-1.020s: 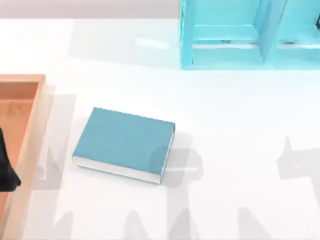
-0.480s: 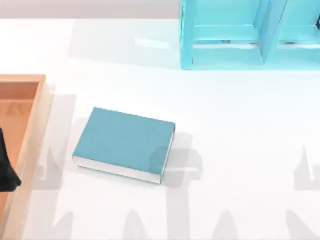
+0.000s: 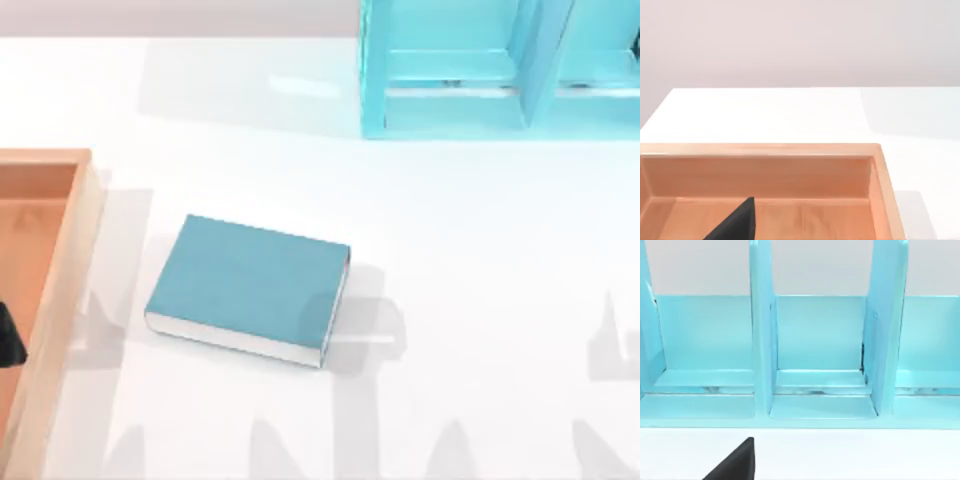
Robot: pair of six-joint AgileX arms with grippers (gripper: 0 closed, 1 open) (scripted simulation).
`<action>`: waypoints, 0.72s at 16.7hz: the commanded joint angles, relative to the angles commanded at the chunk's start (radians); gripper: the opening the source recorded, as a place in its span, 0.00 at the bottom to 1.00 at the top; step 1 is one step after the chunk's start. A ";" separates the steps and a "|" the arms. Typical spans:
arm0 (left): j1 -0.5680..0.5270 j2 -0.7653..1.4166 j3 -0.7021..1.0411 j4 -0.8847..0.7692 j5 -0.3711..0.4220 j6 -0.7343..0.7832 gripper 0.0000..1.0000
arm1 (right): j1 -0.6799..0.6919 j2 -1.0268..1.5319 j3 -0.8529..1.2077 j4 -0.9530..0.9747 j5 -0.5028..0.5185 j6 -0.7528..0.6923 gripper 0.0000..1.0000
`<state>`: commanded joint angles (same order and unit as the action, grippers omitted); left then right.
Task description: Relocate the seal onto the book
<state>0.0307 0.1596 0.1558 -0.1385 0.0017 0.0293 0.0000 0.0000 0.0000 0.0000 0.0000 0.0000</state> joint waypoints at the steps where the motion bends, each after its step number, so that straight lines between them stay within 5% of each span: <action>1: 0.011 0.064 0.059 -0.049 0.000 0.011 1.00 | 0.000 0.000 0.000 0.000 0.000 0.000 1.00; 12: 0.163 1.168 0.937 -0.748 0.004 0.173 1.00 | 0.000 0.000 0.000 0.000 0.000 0.000 1.00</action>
<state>0.1933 1.3273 1.0924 -0.8870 0.0059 0.2020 0.0000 0.0000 0.0000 0.0000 0.0000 0.0000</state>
